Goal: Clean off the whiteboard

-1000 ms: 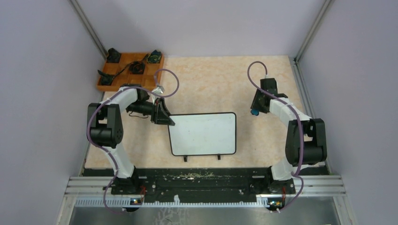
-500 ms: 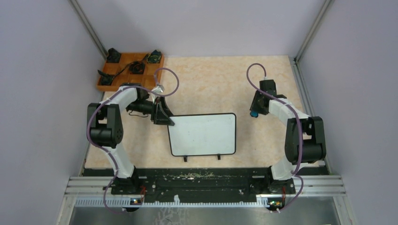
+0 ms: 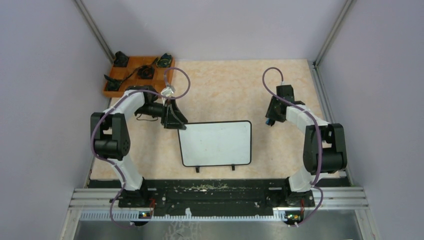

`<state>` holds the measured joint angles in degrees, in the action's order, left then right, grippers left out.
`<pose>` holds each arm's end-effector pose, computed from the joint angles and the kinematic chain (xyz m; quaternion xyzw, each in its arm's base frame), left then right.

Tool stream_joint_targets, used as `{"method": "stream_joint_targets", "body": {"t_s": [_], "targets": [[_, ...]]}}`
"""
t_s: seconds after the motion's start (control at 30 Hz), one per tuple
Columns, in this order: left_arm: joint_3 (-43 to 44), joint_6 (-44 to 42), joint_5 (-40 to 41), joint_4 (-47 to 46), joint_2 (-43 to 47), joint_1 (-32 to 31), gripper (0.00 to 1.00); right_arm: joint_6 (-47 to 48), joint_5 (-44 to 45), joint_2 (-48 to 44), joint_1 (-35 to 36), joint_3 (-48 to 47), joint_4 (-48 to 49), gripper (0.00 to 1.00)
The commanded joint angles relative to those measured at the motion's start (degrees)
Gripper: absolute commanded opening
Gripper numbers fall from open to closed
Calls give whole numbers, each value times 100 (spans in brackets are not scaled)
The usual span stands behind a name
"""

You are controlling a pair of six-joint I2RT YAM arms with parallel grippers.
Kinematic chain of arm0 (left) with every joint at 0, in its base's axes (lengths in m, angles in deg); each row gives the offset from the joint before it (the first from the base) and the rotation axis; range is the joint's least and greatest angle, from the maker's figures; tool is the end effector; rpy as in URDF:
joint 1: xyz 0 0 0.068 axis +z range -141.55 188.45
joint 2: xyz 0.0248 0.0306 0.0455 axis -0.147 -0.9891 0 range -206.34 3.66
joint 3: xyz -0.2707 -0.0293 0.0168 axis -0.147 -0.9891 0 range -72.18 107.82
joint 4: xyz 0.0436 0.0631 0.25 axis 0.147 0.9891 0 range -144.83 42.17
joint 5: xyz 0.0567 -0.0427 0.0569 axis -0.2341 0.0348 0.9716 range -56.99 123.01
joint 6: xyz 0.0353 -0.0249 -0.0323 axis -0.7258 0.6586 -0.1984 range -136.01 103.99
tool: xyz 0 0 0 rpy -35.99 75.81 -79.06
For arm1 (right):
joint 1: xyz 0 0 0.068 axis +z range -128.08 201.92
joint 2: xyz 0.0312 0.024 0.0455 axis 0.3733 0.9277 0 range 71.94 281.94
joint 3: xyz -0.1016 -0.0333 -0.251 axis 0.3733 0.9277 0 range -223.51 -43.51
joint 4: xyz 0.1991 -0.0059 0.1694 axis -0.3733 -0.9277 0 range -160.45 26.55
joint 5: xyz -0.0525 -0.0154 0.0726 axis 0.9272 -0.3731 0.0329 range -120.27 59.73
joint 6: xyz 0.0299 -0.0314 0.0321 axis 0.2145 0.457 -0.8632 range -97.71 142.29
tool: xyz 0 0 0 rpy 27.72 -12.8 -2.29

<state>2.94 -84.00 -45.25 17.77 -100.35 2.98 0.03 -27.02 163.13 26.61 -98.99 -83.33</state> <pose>0.3065 -0.0643 0.2242 0.4110 0.6564 -0.5771 0.2594 0.3205 0.0243 0.1928 0.1541 0.9424 0.0426 0.2939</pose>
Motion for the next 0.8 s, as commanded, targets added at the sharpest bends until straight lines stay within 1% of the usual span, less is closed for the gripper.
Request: {"method": "stream_joint_targets", "body": {"t_s": [0.0, 0.23, 0.3, 0.47, 0.77], "targets": [[275, 290, -14, -215, 209, -7, 71, -2, -21, -2, -21, 9, 231, 40], [446, 637, 52, -445, 301, 2, 72, -15, 14, 0, -21, 19, 230, 43], [454, 919, 150, -790, 412, 29, 73, -21, 87, -34, -14, 26, 228, 46], [443, 1686, 306, -1496, 667, 102, 73, -57, 405, -170, 12, 36, 147, 47], [323, 2422, 558, -2251, 911, 171, 74, -159, 926, -427, 24, 128, 79, 47]]}}
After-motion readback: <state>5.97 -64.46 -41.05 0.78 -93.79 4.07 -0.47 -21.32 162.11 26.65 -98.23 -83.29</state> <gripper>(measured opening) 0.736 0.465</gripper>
